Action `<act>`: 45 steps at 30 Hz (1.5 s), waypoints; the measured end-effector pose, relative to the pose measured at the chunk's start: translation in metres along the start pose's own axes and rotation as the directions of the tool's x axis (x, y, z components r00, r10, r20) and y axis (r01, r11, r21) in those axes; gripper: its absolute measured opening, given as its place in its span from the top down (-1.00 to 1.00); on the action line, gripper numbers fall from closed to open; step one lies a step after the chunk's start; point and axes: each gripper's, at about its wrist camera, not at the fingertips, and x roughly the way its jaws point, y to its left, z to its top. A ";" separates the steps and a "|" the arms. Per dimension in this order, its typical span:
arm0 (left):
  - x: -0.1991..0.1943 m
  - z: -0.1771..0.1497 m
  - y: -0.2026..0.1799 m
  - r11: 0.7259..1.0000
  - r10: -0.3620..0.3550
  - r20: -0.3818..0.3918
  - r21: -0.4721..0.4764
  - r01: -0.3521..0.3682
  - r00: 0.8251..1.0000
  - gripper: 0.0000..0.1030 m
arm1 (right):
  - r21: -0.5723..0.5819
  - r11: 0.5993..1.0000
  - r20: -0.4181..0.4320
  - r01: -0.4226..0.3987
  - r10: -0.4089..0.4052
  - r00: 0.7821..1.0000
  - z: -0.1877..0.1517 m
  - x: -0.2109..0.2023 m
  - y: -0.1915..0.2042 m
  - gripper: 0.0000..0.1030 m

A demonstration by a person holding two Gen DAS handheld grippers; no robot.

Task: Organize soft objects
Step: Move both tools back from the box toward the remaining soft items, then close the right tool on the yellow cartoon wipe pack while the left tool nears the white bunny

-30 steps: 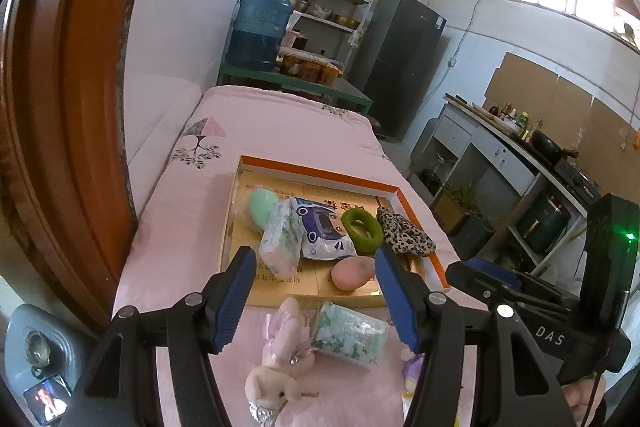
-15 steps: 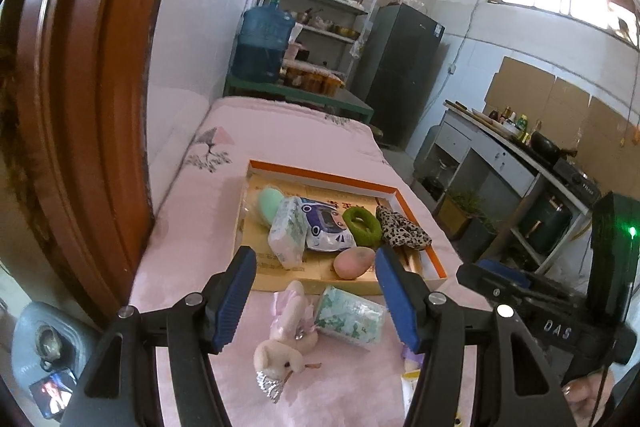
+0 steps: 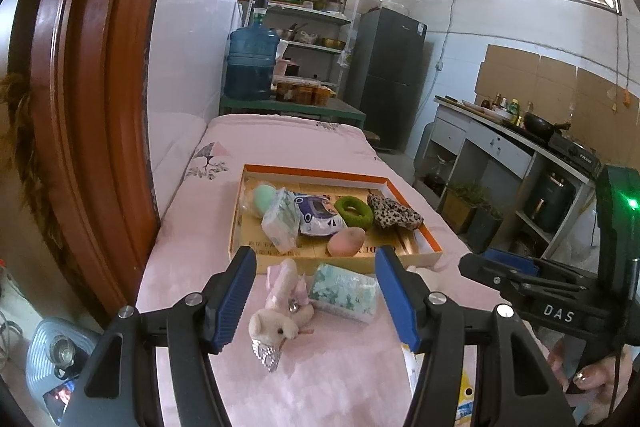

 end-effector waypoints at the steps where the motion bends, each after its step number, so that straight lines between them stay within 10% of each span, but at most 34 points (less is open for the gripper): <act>1: -0.001 -0.003 0.000 1.000 -0.001 0.000 0.001 0.001 1.000 -0.19 | 0.007 1.000 0.002 0.003 -0.003 1.000 -0.005 -0.002 -0.001 -0.09; 17: -0.001 -0.045 0.000 1.000 -0.009 -0.042 -0.016 0.008 0.999 -0.19 | 0.098 0.995 -0.125 0.035 -0.023 0.992 -0.083 0.008 -0.025 -0.10; 45: 0.007 -0.067 -0.002 1.000 0.013 -0.081 0.007 -0.013 0.997 -0.19 | 0.145 0.989 -0.178 0.022 0.004 0.984 -0.105 0.031 -0.030 -0.10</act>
